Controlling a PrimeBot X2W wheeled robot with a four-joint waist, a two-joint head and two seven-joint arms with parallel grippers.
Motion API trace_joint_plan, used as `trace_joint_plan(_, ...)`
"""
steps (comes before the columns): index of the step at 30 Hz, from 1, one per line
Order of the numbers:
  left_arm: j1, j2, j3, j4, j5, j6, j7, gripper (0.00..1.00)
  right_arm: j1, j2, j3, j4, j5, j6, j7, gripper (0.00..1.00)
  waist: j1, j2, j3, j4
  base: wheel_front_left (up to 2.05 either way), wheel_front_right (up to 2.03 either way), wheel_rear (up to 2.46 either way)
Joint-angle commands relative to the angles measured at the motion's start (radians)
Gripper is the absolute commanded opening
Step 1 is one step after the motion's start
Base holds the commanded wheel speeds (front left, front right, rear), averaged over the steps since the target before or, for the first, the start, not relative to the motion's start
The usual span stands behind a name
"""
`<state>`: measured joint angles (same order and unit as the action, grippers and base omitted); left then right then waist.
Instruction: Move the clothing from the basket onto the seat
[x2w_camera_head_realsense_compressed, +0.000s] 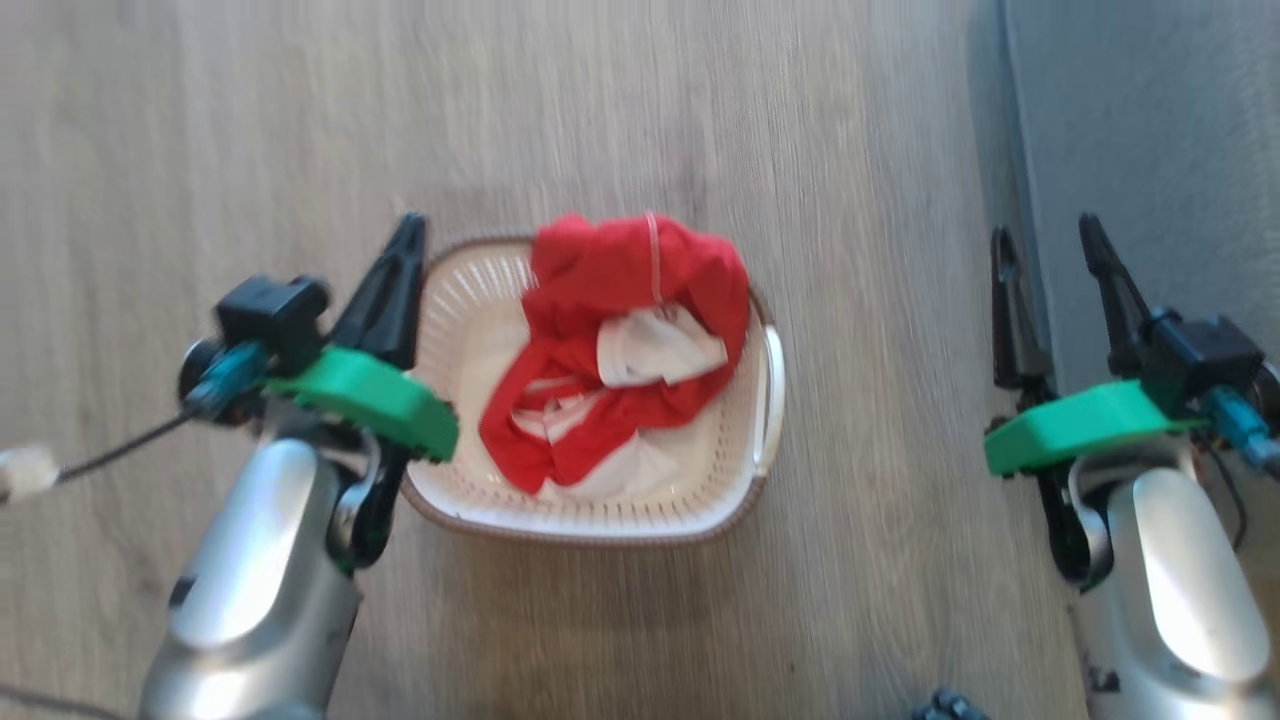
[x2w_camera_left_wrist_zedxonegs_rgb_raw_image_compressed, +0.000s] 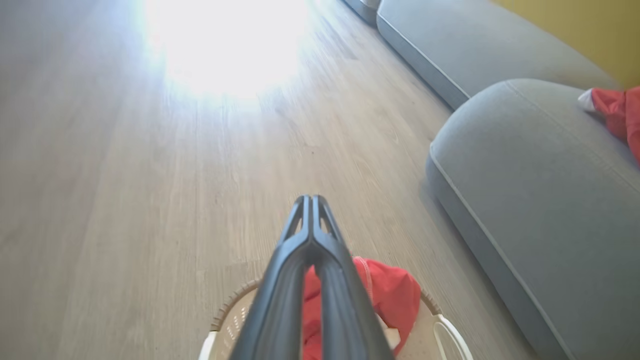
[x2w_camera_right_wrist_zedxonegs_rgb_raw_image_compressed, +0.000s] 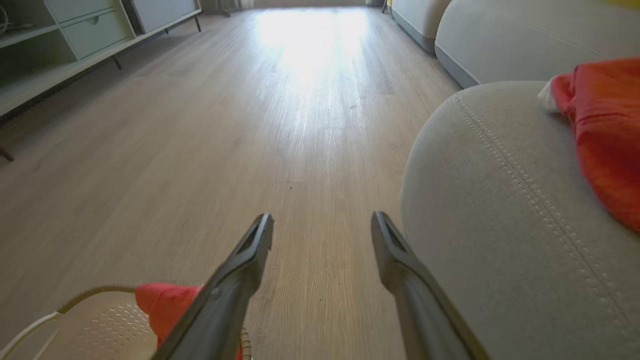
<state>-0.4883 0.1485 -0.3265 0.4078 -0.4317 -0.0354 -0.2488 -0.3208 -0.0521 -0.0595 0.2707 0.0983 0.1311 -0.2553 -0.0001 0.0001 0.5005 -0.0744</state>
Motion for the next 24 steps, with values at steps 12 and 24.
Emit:
trace_joint_plan(12,0.243,-0.045,0.224,-0.201,0.085,0.009,-0.013,1.00,0.124,0.002,-0.007,-0.024,-0.051,0.000,-0.006,1.00,0.0001,-0.0001,-0.275,0.064,0.00,0.00,0.00)
trace_joint_plan(24,0.407,-0.088,0.334,-0.251,0.156,-0.028,-0.013,1.00,0.228,0.002,-0.043,-0.029,-0.077,0.000,-0.006,1.00,0.0001,-0.0001,-0.409,0.079,0.00,0.00,0.00)
